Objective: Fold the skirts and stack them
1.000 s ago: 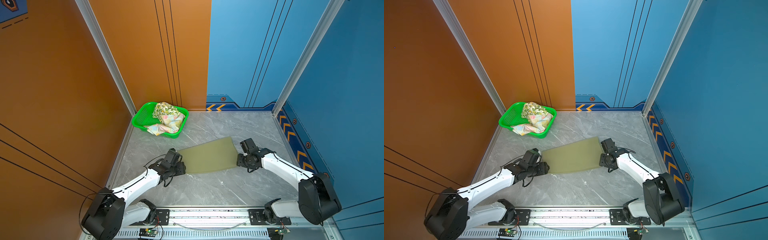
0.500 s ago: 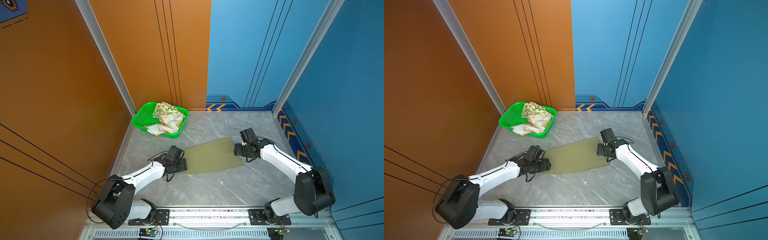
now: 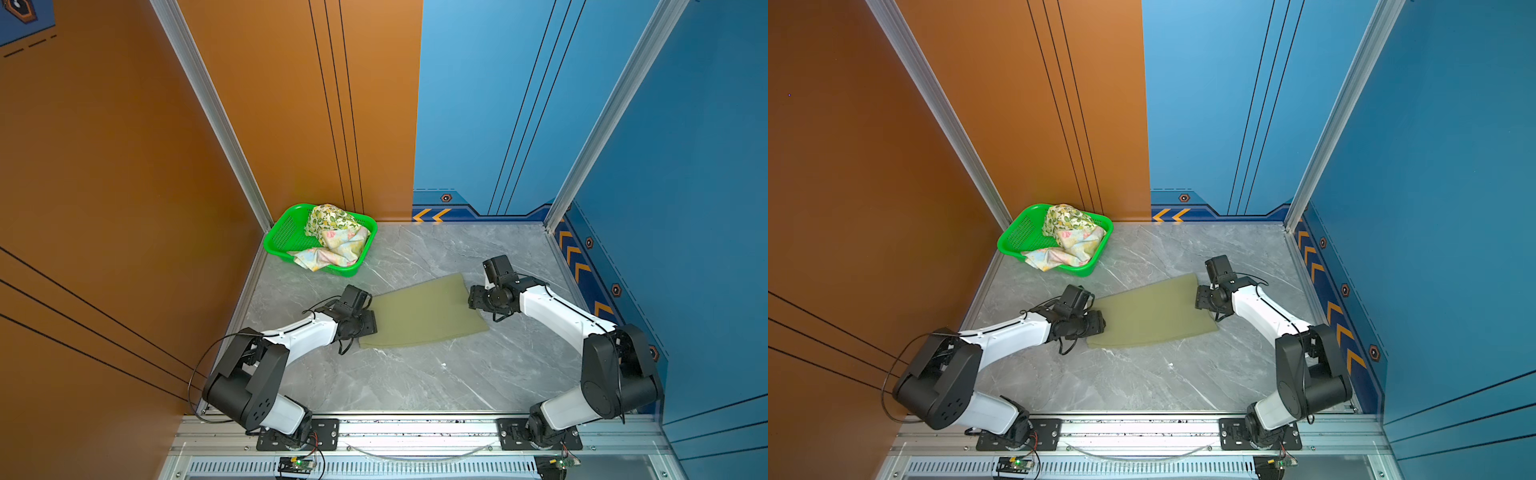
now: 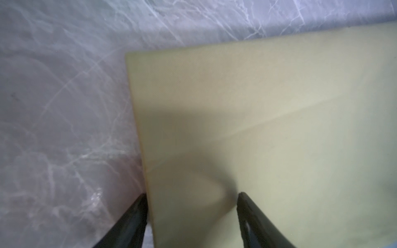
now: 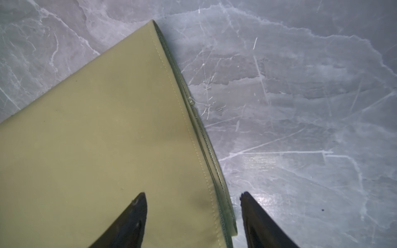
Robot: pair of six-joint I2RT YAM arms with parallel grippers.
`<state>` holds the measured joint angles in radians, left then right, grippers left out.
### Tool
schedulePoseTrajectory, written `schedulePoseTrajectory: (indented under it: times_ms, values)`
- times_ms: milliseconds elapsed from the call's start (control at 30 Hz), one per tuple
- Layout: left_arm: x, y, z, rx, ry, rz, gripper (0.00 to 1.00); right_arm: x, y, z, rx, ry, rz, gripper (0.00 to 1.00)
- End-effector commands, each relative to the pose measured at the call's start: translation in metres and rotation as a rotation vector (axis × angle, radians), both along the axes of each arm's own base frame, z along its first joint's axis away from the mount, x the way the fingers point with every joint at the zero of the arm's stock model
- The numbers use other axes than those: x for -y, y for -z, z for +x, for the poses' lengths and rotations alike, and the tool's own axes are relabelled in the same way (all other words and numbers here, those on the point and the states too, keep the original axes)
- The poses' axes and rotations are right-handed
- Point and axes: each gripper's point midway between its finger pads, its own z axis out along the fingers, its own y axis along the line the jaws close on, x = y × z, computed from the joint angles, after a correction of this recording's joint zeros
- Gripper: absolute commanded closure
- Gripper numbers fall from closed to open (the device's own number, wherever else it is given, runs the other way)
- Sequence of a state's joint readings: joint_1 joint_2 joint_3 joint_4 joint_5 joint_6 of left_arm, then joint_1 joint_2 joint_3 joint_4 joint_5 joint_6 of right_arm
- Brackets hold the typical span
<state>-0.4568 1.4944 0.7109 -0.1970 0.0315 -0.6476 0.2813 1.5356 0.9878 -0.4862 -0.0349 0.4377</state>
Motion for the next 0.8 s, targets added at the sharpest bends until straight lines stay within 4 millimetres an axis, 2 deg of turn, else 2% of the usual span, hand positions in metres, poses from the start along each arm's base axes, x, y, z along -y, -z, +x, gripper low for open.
schedulePoseTrajectory:
  times_ms: [0,167,233,300,367,400,600,767]
  values:
    - [-0.002,0.013,-0.005,-0.056,0.012,0.012,0.33,-0.004,0.015,0.006,-0.017,-0.021,0.026,0.3]
    - [-0.004,0.02,-0.005,-0.074,0.009,0.031,0.39,-0.01,0.031,0.014,-0.038,-0.022,0.053,0.31]
    - [-0.005,0.024,-0.006,-0.086,0.009,0.036,0.49,-0.011,0.033,0.014,-0.036,-0.021,0.062,0.31]
    - [-0.004,0.028,-0.008,-0.095,0.015,0.035,0.67,-0.01,0.034,0.013,-0.035,-0.018,0.059,0.31]
    - [-0.005,0.027,-0.007,-0.094,0.015,0.039,0.92,-0.006,0.034,0.012,-0.035,-0.012,0.056,0.31]
    - [-0.006,0.025,-0.006,-0.089,0.014,0.045,1.0,-0.005,0.035,0.012,-0.038,-0.011,0.057,0.31]
    - [-0.016,-0.003,-0.001,-0.058,0.056,0.133,1.0,0.003,0.04,0.014,-0.035,0.016,0.073,0.31]
    - [-0.023,-0.036,0.002,-0.018,0.104,0.217,1.0,0.003,0.042,0.015,-0.021,0.032,0.104,0.32]
